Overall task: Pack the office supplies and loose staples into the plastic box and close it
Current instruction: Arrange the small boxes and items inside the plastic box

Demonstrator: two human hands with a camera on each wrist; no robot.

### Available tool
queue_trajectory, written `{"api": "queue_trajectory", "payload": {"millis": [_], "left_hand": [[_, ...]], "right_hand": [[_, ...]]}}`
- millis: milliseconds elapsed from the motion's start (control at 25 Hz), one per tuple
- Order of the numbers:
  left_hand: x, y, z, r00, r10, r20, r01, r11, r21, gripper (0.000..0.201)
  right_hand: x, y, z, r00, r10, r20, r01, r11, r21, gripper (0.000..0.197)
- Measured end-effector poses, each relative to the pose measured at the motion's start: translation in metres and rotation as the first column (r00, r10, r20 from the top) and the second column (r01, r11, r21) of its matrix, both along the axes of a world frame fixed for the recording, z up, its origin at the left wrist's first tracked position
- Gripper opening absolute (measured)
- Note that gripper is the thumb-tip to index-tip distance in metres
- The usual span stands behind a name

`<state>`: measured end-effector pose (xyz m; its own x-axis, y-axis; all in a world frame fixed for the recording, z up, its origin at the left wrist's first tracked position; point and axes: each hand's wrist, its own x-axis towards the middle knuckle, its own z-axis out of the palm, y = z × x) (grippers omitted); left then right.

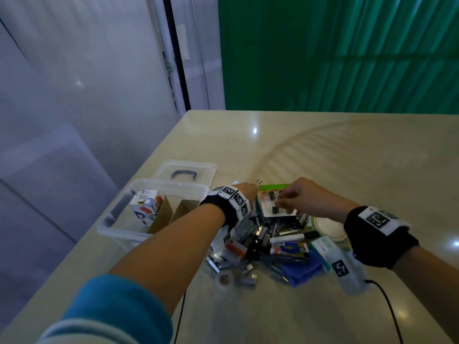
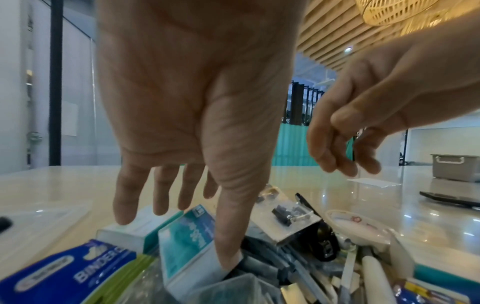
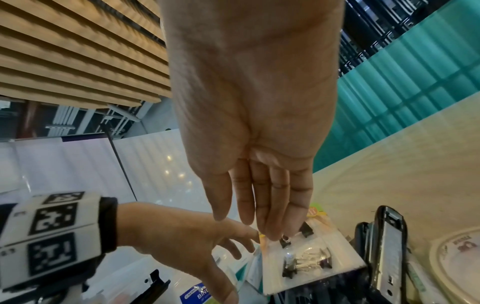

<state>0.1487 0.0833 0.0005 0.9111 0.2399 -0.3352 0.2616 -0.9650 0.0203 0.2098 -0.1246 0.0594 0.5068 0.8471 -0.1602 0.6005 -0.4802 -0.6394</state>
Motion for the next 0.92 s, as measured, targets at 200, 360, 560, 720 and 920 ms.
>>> {"api": "queue_trajectory", "payload": {"millis": [200, 360, 560, 720, 920], "left_hand": [[0.004, -0.001, -0.006, 0.997, -0.02, 0.068, 0.017, 0.999, 0.049, 0.042], [-0.008, -0.007, 0.006, 0.991, 0.002, 0.134, -0.012, 0.998, 0.067, 0.048], [-0.056, -0.006, 0.077, 0.946, 0.02, 0.324, -0.006, 0.999, -0.044, 0.066], [-0.111, 0.014, 0.117, 0.878, -0.015, 0.479, 0.047, 0.997, -0.054, 0.073], [-0.167, 0.077, 0.121, 0.804, 0.024, 0.594, 0.053, 0.992, -0.112, 0.077]], "right_hand": [[-0.003, 0.01, 0.011, 1.0, 0.02, -0.008, -0.02, 0.999, 0.035, 0.023], [-0.004, 0.017, 0.02, 1.0, 0.012, 0.006, -0.012, 0.999, 0.047, 0.022], [-0.01, 0.039, 0.027, 0.998, -0.045, -0.054, 0.053, 0.984, 0.168, 0.028], [-0.045, 0.085, 0.04, 0.925, 0.078, -0.372, 0.044, 0.95, 0.308, 0.041], [-0.09, 0.165, 0.051, 0.944, 0.131, -0.304, -0.022, 0.94, 0.339, 0.035]]}}
